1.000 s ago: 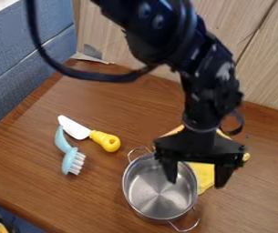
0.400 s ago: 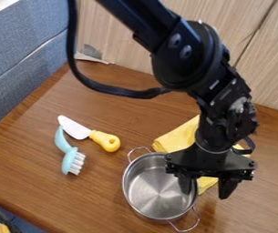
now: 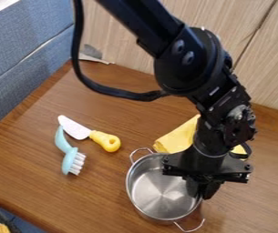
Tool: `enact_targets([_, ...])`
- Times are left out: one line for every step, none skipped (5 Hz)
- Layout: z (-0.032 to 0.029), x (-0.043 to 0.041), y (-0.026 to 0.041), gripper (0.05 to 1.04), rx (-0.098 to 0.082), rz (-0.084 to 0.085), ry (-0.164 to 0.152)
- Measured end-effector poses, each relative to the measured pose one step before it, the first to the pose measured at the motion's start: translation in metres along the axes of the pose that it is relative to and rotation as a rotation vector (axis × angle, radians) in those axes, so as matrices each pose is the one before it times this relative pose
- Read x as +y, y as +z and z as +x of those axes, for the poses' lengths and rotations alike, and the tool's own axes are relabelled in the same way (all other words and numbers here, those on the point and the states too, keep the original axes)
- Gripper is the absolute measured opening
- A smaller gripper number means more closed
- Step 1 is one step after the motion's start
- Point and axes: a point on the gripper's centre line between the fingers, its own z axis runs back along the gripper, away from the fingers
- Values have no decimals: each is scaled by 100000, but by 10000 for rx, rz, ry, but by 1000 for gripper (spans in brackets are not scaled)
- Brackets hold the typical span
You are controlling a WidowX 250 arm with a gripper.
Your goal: Put the silver pot on the top left side of the table
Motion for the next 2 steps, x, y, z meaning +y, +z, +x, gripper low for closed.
enact_targets([-56,98,-41,81,6,32,33])
enact_targets([-144,2,142,80,62,-6,-182])
